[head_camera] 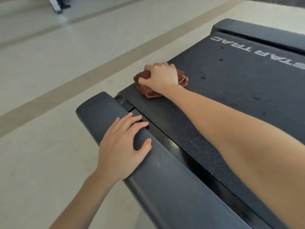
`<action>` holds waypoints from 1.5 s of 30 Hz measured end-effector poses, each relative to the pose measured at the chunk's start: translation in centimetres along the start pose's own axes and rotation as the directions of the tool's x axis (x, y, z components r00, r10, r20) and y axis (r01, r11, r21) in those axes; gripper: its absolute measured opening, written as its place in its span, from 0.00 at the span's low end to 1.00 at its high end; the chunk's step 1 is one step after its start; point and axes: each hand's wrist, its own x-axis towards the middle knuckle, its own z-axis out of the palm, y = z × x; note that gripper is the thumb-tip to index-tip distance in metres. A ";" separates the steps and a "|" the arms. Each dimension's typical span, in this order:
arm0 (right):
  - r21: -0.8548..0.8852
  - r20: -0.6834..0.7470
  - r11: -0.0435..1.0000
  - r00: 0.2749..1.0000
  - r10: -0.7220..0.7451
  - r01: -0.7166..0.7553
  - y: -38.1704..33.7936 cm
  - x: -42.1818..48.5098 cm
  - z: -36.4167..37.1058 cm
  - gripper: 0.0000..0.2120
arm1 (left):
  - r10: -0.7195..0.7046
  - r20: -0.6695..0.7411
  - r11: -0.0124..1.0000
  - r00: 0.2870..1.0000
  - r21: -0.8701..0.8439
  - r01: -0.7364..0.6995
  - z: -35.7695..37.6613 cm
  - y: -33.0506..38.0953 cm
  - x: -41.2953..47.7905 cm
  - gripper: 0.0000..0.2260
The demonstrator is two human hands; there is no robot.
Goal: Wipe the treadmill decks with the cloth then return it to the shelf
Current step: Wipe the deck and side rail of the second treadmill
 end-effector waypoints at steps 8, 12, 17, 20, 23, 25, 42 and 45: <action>0.099 -0.046 0.991 0.995 -0.084 0.088 2.0 -15.0 -6.1 0.15 | 0.018 -0.013 1.000 1.000 0.012 -0.017 0.1 -0.5 -0.1 0.16; 0.083 -0.044 0.989 0.992 -0.116 0.119 4.0 -24.5 -10.5 0.15 | 0.012 0.001 0.999 1.000 0.037 -0.012 0.0 -0.2 -0.2 0.16; 0.057 -0.024 0.989 0.991 -0.132 0.134 6.1 -31.3 -13.5 0.13 | 0.053 0.046 0.997 0.998 0.050 -0.055 0.0 0.2 -0.5 0.21; 0.042 -0.021 0.988 0.989 -0.150 0.150 5.5 -30.2 -13.2 0.13 | 0.018 -0.023 1.000 1.000 0.012 -0.018 -0.1 0.6 -0.7 0.23; 0.067 -0.005 0.987 0.989 -0.145 0.145 4.0 -26.5 -11.6 0.14 | -0.045 -0.092 0.999 0.995 -0.020 0.043 0.2 0.8 -0.8 0.23; 0.086 -0.016 0.985 0.989 -0.147 0.148 2.5 -22.8 -9.7 0.15 | -0.080 -0.128 0.996 0.988 -0.038 0.076 0.4 0.9 -1.1 0.24; 0.115 0.023 0.979 0.985 -0.173 0.169 -2.3 -2.7 -0.7 0.18 | -0.207 -0.149 0.976 0.967 -0.094 0.194 0.5 0.2 -0.8 0.17; 0.165 0.017 0.967 0.979 -0.201 0.195 0.6 -7.9 -3.4 0.16 | -0.198 -0.148 0.979 0.969 -0.078 0.188 0.5 0.1 -0.9 0.17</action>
